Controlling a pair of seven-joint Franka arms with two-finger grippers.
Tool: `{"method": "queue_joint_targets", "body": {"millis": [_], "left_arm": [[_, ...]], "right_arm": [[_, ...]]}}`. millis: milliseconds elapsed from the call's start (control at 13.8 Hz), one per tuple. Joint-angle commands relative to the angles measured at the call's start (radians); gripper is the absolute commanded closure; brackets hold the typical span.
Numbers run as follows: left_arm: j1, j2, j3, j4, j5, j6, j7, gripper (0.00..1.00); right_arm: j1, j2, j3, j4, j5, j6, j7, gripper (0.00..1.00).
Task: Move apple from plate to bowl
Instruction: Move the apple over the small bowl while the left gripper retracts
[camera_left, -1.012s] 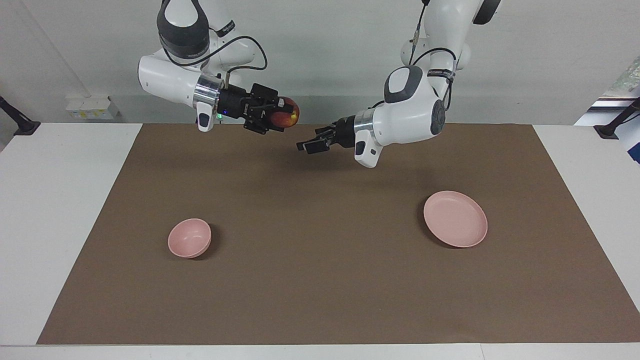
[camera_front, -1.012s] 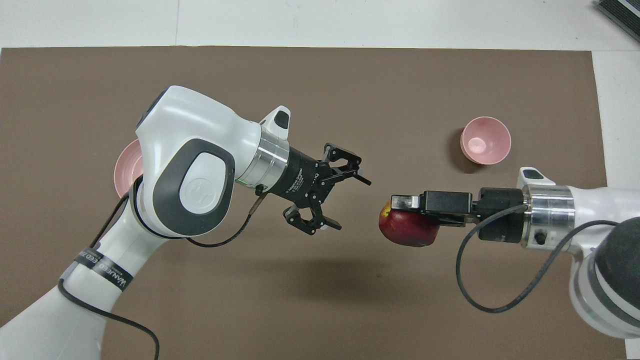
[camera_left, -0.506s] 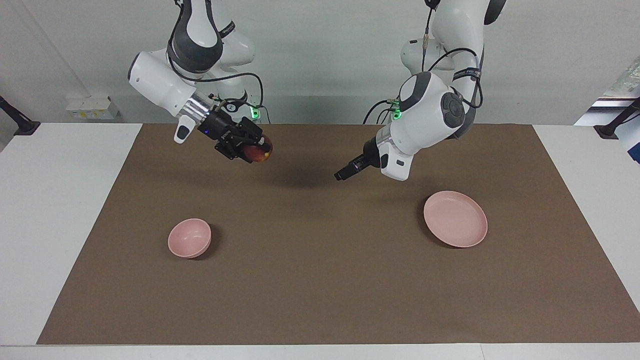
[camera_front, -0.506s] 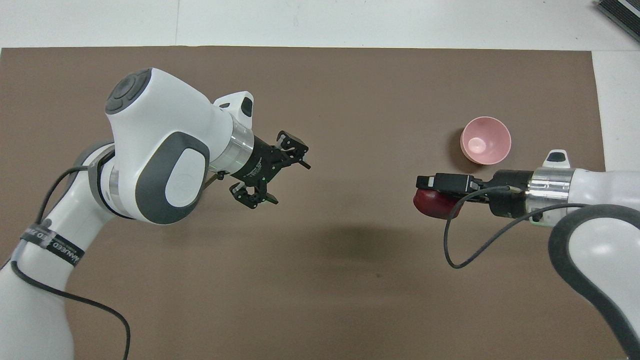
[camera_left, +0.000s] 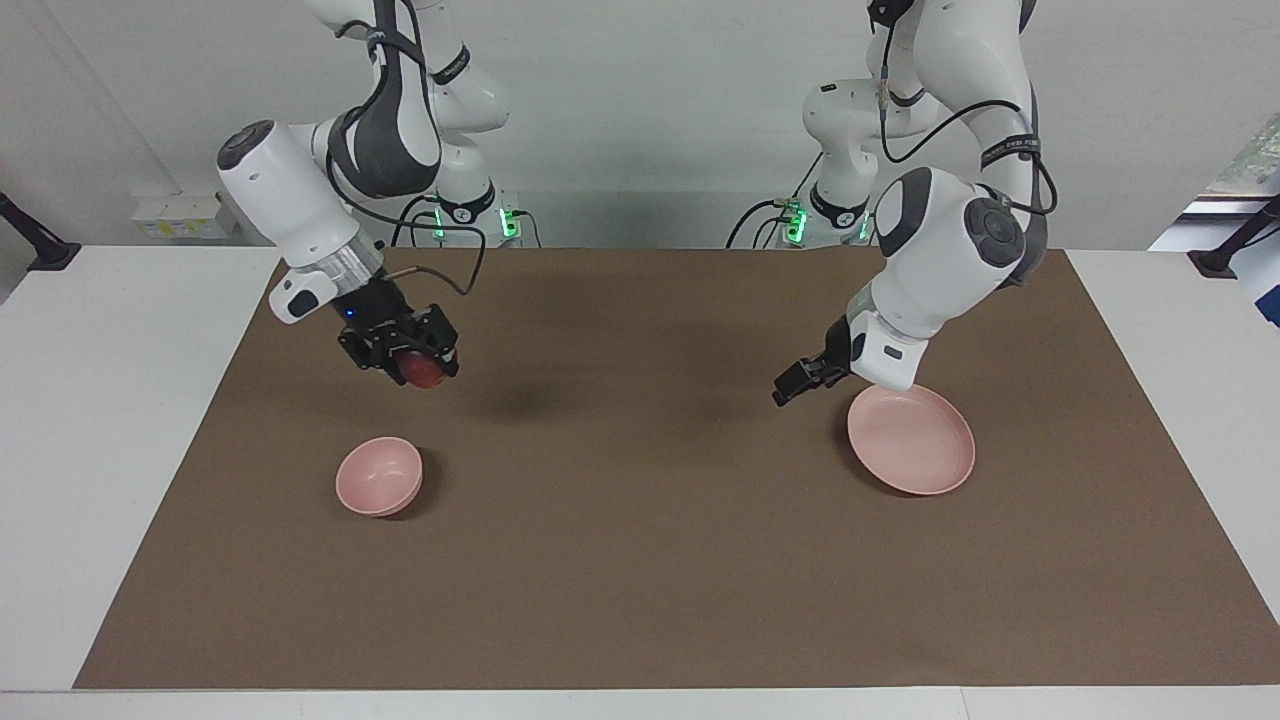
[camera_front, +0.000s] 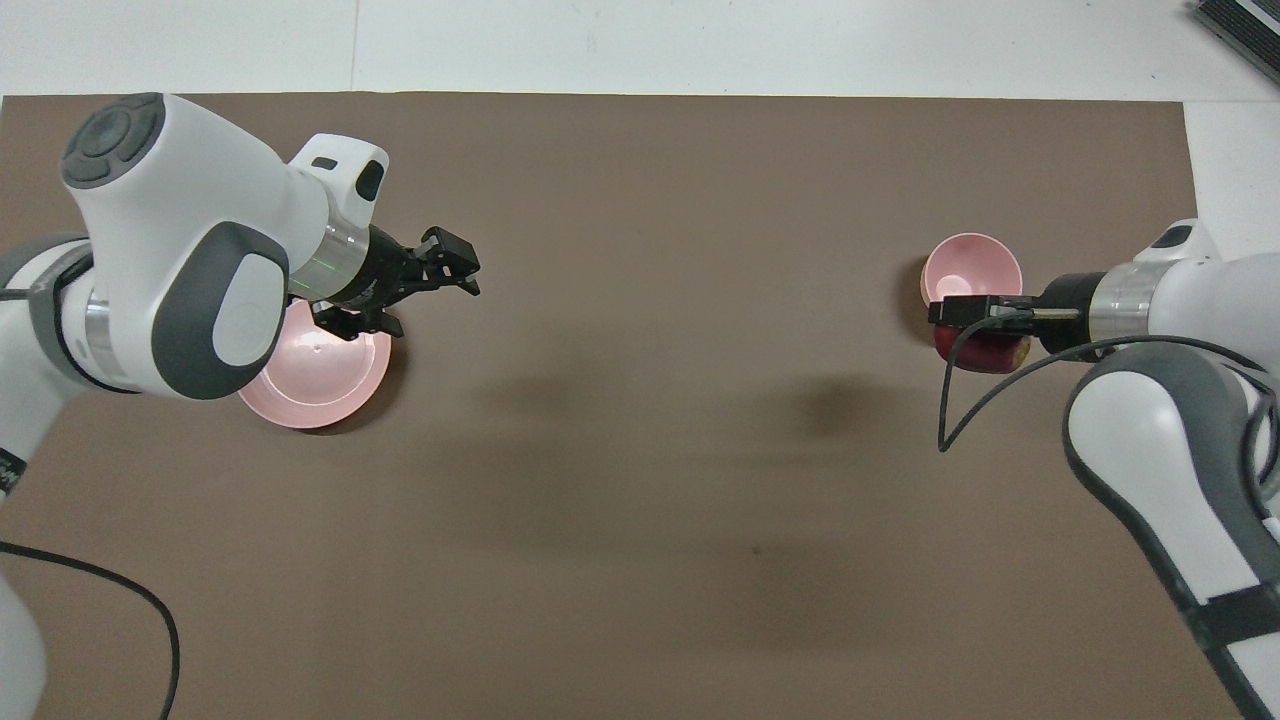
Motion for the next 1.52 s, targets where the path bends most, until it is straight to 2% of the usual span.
{"method": "queue_joint_targets", "body": {"millis": [0,289,578,723,1012,1157,1301,1373,1446], "left_arm": [[0.034,0.012,-0.011,0.021,0.119,0.016,0.137,0.00],[0.131,-0.023,-0.011,0.024,0.147,-0.003,0.393,0.00],[0.168,-0.107,-0.011,0.026,0.202,-0.101,0.435,0.00],[0.172,-0.155,-0.006,0.039,0.206,-0.169,0.455,0.00],[0.171,-0.161,-0.003,0.209,0.223,-0.422,0.515,0.00],[0.172,-0.162,0.001,0.262,0.226,-0.505,0.570,0.00],[0.174,-0.194,-0.003,0.265,0.220,-0.510,0.585,0.00],[0.185,-0.195,-0.003,0.263,0.216,-0.505,0.579,0.00],[0.195,-0.196,-0.003,0.260,0.211,-0.507,0.581,0.00]], "right_arm": [[-0.028,0.077,0.010,0.064,-0.150,0.044,0.015,1.00],[-0.049,0.210,0.008,0.184,-0.286,0.050,0.023,1.00],[-0.046,0.324,0.008,0.285,-0.360,0.073,0.038,1.00],[-0.032,0.352,0.008,0.308,-0.389,0.073,0.084,1.00],[-0.028,0.375,0.010,0.311,-0.402,0.084,0.121,0.99],[-0.028,0.382,0.011,0.304,-0.400,0.086,0.122,0.88],[-0.028,0.387,0.011,0.299,-0.400,0.083,0.122,0.63],[-0.028,0.388,0.011,0.298,-0.400,0.083,0.121,0.28],[-0.028,0.388,0.011,0.296,-0.397,0.083,0.122,0.03]]}}
